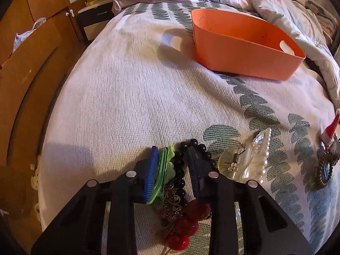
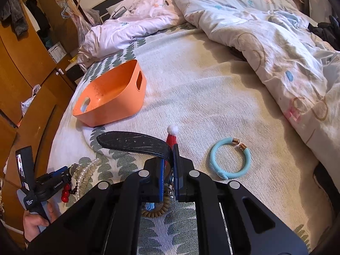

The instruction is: Organize jewelry

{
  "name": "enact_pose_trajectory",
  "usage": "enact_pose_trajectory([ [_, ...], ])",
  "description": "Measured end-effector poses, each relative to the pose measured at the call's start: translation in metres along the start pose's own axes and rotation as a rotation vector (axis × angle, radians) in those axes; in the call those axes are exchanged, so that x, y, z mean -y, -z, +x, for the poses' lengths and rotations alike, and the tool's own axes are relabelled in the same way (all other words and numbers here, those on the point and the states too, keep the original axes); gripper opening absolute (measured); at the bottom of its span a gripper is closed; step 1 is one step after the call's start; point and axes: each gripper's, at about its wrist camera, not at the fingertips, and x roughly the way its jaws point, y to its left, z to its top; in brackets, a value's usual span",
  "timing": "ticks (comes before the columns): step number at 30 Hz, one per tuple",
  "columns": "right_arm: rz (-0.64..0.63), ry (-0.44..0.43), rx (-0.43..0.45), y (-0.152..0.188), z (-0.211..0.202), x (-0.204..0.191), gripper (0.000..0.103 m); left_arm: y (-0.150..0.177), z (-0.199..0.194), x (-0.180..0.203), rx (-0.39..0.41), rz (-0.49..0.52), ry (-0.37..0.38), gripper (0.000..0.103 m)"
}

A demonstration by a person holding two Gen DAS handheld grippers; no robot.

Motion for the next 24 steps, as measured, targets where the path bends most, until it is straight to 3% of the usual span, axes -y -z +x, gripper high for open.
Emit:
enact_pose_trajectory([
  [4, -0.003, 0.002, 0.0, 0.001, 0.001, -0.002, 0.007, -0.002, 0.001, -0.008, -0.003, -0.026, 0.024, 0.02],
  [13, 0.002, -0.001, 0.014, -0.001, -0.001, 0.0, 0.007, -0.004, -0.001, -0.018, -0.011, -0.078, 0.078, 0.017],
  [16, 0.007, -0.006, 0.024, -0.003, -0.005, 0.001, 0.006, -0.006, -0.004, -0.021, -0.009, -0.09, 0.092, 0.01],
  [24, 0.014, -0.022, 0.059, -0.008, -0.022, 0.001, 0.006, -0.009, -0.011, -0.028, -0.01, -0.119, 0.122, 0.01],
])
